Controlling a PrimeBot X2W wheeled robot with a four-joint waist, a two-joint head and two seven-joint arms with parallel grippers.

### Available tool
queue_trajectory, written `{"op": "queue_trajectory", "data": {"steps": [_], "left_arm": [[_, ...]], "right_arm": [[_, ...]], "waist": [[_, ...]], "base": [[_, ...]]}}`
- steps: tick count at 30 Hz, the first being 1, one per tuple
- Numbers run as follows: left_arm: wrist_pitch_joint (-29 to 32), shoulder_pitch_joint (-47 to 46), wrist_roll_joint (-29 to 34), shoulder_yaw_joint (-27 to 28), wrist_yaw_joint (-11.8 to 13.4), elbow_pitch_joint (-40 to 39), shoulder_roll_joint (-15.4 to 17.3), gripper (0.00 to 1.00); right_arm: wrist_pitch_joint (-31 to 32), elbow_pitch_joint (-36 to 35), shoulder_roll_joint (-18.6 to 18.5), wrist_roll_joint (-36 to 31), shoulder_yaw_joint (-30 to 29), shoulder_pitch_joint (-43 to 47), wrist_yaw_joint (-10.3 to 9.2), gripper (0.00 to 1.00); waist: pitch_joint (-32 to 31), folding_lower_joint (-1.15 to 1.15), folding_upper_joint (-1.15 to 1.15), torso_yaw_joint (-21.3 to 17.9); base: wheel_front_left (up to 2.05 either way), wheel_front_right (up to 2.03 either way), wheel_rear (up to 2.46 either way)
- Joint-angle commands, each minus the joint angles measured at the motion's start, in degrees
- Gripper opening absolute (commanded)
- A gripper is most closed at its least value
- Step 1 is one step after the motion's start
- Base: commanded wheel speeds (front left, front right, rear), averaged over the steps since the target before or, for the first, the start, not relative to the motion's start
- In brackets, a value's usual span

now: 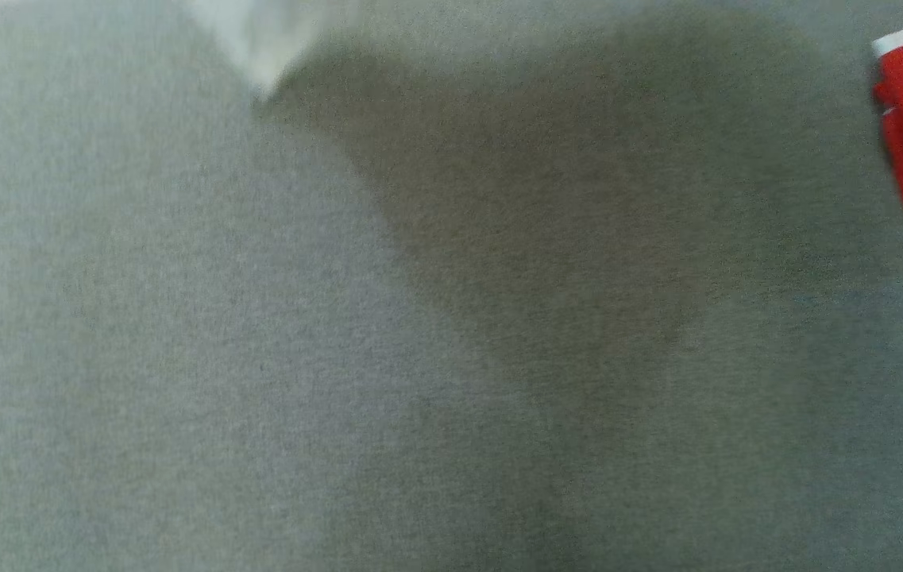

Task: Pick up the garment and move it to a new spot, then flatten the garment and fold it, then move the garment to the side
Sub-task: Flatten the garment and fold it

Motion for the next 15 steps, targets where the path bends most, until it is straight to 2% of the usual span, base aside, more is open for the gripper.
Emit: {"op": "queue_trajectory", "data": {"steps": [1,6,15], "left_arm": [[-0.14,-1.59,-0.51,1.01,-0.34,-1.65,1.65,0.0],[-0.18,5.91,-2.05,0.73,-1.8,-8.15,2.18,0.0],[-0.2,33.04,-5.63,0.32,-2.08,-21.88,4.22,0.0]], "right_arm": [[-1.02,-0.75,0.61,-1.22,-0.77,-0.9,-0.04,0.0],[-4.38,3.24,1.16,-4.8,-3.3,2.16,-0.04,0.0],[-8.75,6.0,2.55,-6.26,-9.86,18.24,-0.04,0.0]], "waist": [[2.74,-0.02,0.0,1.72],[5.06,-0.02,0.0,3.39],[2.69,-0.02,0.0,4.98]], "base": [[0.0,0.0,0.0],[0.0,0.0,0.0],[0.0,0.0,0.0]]}}
